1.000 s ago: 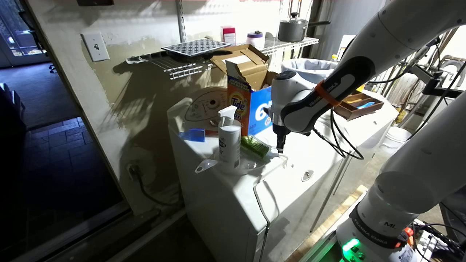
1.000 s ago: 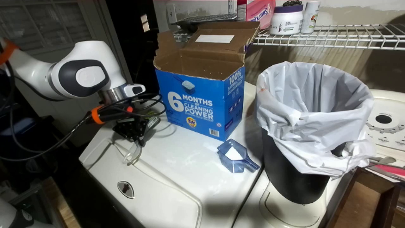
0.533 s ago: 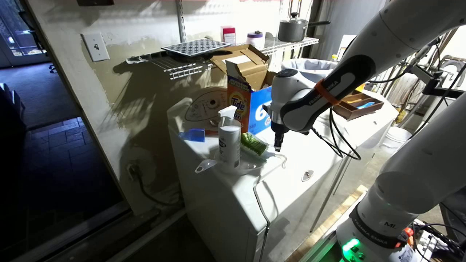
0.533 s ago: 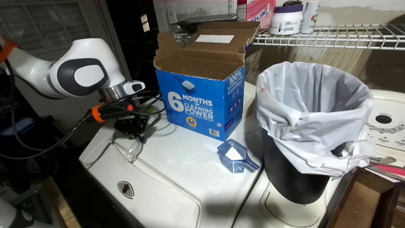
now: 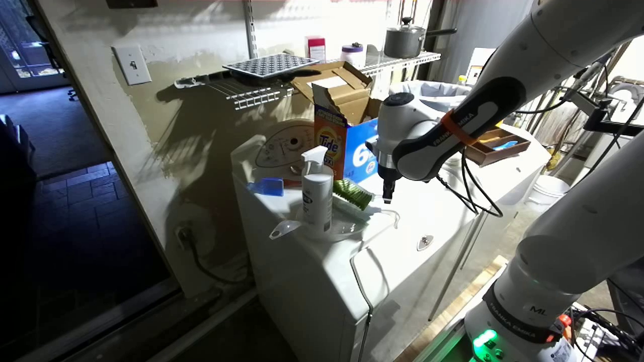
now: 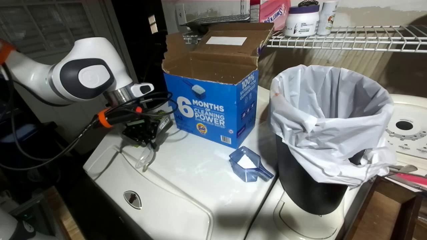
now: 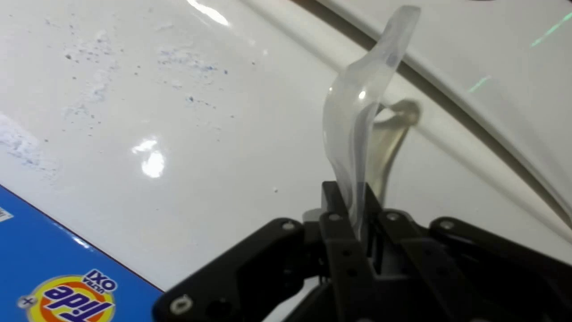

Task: Use the hand broom to brush the white substance onto the dustpan

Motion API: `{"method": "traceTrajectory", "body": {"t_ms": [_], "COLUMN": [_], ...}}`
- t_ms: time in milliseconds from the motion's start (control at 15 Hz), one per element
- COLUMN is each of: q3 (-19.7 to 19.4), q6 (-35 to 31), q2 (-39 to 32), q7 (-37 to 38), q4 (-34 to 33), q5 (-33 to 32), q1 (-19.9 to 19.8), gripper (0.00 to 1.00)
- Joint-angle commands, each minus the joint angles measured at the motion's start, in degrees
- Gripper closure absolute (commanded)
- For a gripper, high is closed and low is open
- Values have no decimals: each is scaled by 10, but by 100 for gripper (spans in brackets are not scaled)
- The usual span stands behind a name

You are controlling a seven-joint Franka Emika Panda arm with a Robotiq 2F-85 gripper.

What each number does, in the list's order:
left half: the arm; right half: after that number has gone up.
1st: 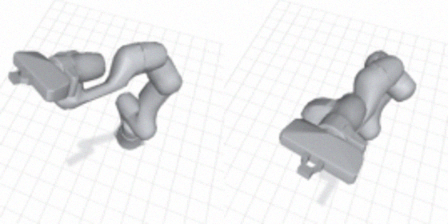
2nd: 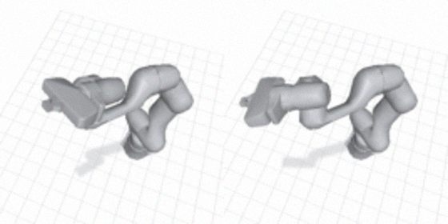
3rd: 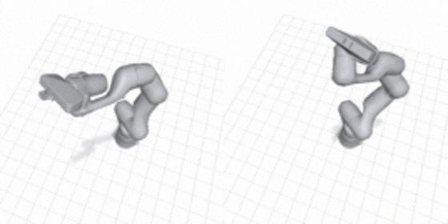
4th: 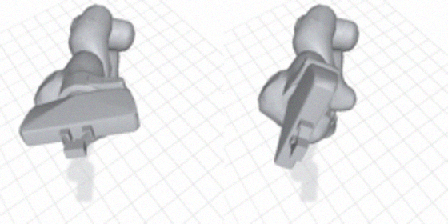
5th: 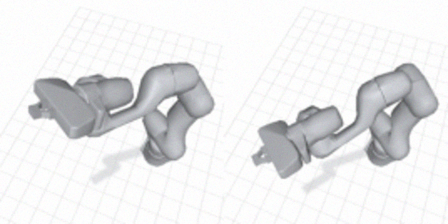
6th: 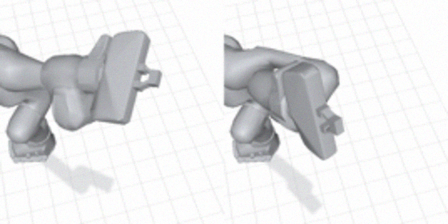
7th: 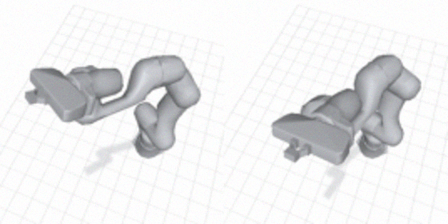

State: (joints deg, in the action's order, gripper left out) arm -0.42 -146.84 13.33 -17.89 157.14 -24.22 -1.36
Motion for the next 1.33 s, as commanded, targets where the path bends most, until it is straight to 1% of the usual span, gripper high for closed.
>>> {"method": "traceTrajectory", "body": {"t_ms": [0, 200, 333, 467, 800, 1000, 1267], "q3": [19, 20, 17, 16, 12, 7, 3], "q6": [13, 22, 27, 31, 36, 28, 18], "q2": [9, -1, -9, -22, -46, -43, -41], "q7": [68, 104, 113, 110, 88, 70, 34], "q4": [0, 0, 1, 0, -2, -1, 0], "q5": [-110, -175, -191, -193, -160, -135, -73], "q1": [-38, -44, -37, -29, -10, -3, 6], "gripper": [97, 97, 97, 97, 97, 97, 97]}}
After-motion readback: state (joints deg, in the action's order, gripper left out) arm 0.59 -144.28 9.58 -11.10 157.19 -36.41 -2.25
